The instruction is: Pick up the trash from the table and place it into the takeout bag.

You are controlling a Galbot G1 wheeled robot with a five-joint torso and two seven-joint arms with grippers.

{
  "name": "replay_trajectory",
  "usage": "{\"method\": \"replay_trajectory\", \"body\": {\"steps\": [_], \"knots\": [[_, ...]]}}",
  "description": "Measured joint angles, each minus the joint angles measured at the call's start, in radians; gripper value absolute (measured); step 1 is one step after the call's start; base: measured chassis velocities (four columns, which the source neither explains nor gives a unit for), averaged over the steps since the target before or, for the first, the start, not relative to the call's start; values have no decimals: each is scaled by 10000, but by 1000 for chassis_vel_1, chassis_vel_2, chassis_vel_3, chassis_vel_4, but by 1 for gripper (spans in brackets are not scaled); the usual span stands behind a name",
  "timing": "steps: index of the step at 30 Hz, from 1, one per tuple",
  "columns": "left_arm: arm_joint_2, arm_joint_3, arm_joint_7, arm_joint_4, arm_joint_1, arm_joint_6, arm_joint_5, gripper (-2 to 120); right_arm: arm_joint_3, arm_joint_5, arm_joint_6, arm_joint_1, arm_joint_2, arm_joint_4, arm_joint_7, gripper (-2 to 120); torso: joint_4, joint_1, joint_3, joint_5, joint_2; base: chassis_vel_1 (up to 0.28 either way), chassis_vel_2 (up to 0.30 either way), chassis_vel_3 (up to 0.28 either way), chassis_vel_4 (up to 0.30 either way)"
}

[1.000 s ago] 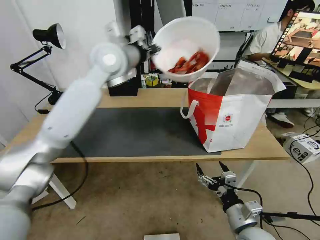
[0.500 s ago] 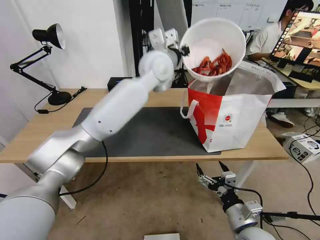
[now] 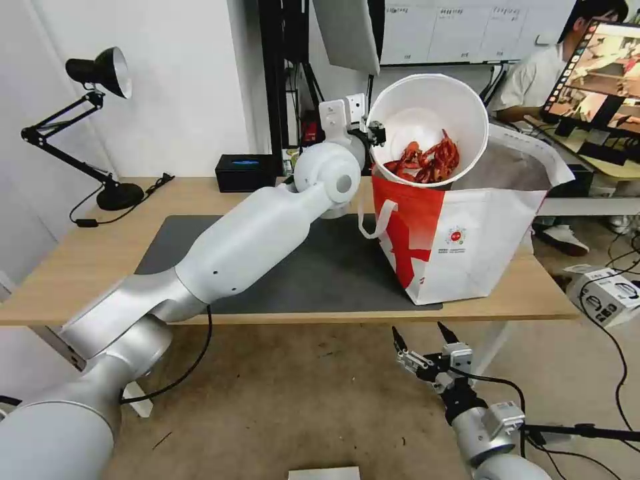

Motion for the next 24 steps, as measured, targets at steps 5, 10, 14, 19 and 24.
{"method": "replay_trajectory", "body": {"steps": [5,10,14,19,24], "knots": [[-62,110,-15,130,-3,-157,112,0,0,0,0,0,0,0,0,100,1,0,0,0,0,0,0,0,0],[-284,127,-14,423,-29,-440,283,0,0,0,0,0,0,0,0,100,0,0,0,0,0,0,0,0,0],[-468,75,-15,582,-100,-638,321,0,0,0,0,0,0,0,0,100,0,0,0,0,0,0,0,0,0],[-510,59,-15,577,-180,-739,306,0,0,0,0,0,0,0,0,100,0,0,0,1,0,0,0,0,0],[-515,98,-9,589,-171,-773,342,0,0,0,0,0,1,0,0,100,0,0,-1,0,0,0,0,0,0]]}}
